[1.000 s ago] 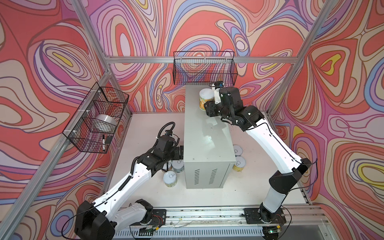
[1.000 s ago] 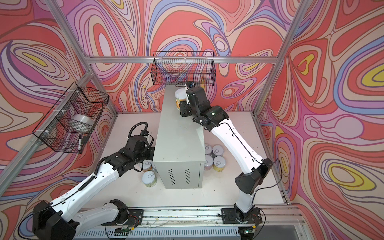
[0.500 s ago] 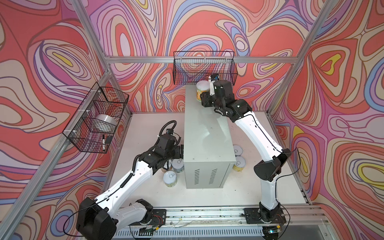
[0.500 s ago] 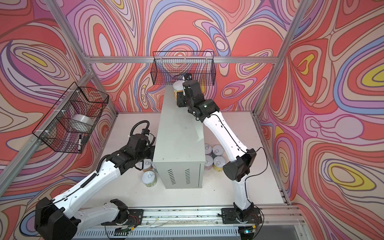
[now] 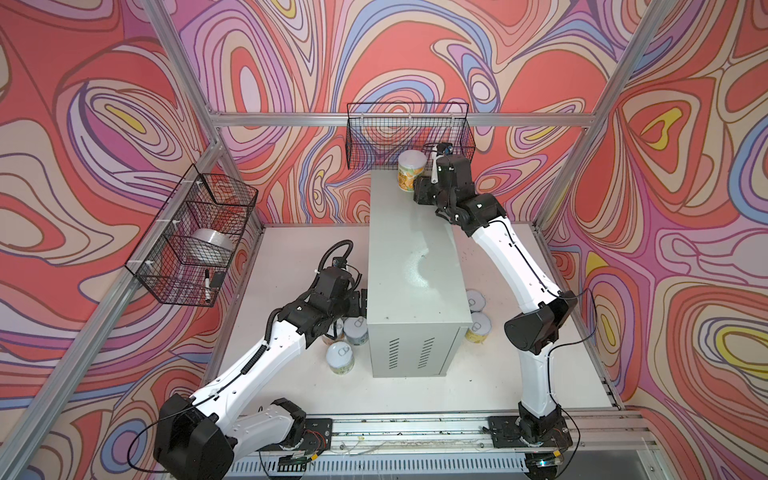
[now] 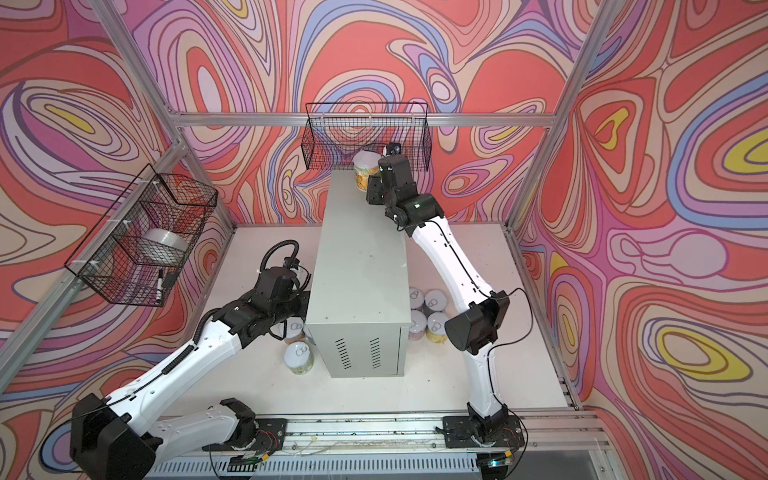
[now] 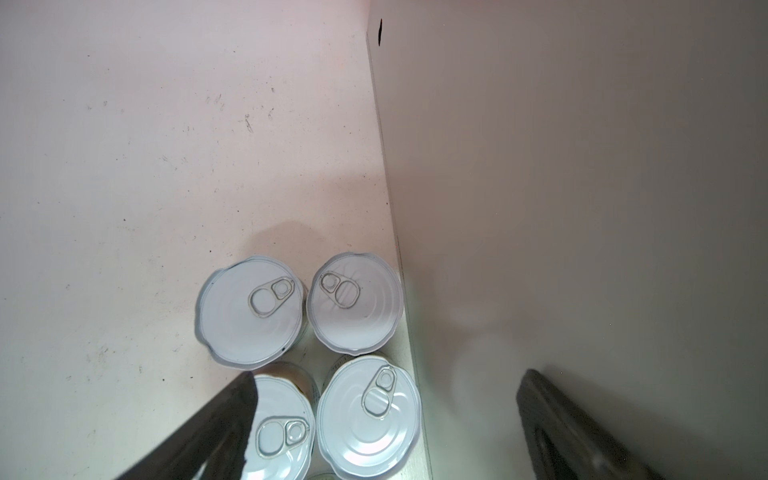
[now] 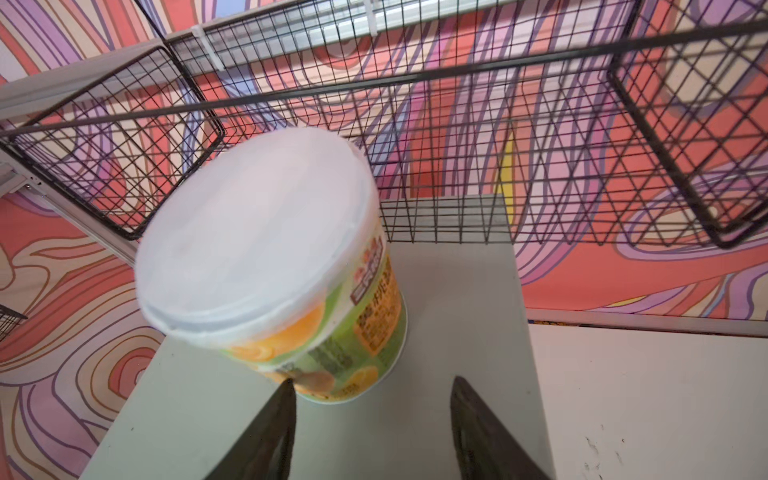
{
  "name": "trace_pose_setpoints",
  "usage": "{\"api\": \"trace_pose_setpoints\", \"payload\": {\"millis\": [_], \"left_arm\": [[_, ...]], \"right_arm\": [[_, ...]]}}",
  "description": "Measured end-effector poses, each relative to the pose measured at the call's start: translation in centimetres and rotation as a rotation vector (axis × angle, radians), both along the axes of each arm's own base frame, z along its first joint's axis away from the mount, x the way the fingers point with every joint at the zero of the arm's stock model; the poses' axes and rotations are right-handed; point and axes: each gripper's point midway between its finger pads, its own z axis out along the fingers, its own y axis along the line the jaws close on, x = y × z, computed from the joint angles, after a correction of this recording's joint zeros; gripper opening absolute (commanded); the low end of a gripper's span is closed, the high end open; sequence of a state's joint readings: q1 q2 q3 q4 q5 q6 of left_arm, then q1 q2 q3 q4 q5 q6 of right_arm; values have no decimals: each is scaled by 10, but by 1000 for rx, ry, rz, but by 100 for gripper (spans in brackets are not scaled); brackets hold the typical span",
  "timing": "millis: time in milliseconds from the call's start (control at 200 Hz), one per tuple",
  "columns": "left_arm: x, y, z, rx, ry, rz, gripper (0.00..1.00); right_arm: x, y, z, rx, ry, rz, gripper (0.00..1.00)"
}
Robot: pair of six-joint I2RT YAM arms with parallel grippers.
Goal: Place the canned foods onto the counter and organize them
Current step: 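Move the tub to the far end of the cabinet top and lower it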
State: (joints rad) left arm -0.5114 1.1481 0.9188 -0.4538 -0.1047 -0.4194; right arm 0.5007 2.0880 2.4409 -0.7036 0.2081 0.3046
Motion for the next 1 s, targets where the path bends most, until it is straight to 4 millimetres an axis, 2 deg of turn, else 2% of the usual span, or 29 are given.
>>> {"api": "trace_pose_setpoints", "payload": {"millis": [205,396,476,611,666,1002], "left_arm": [[1,1,0,-3,1,3,99],[0,0,-1,-11,7,-1,98],[1,-2,-4,-10,17,-6,98],[1,-2,-6,-7,25,-7,98],[1,-2,-6,-7,24,-6,98],[1,-2,-6,-6,24,-5,98]], "right_arm": [[-4,10,-11,21,24,46,72],[-7,17,-8,33,21,77,82],[-8,19,-4,32,15,83,82],[-3,22,20,50,-46,80,81],[-1,21,23,49,-60,72,81],[13,22,-1,-12,-40,38,81]]}}
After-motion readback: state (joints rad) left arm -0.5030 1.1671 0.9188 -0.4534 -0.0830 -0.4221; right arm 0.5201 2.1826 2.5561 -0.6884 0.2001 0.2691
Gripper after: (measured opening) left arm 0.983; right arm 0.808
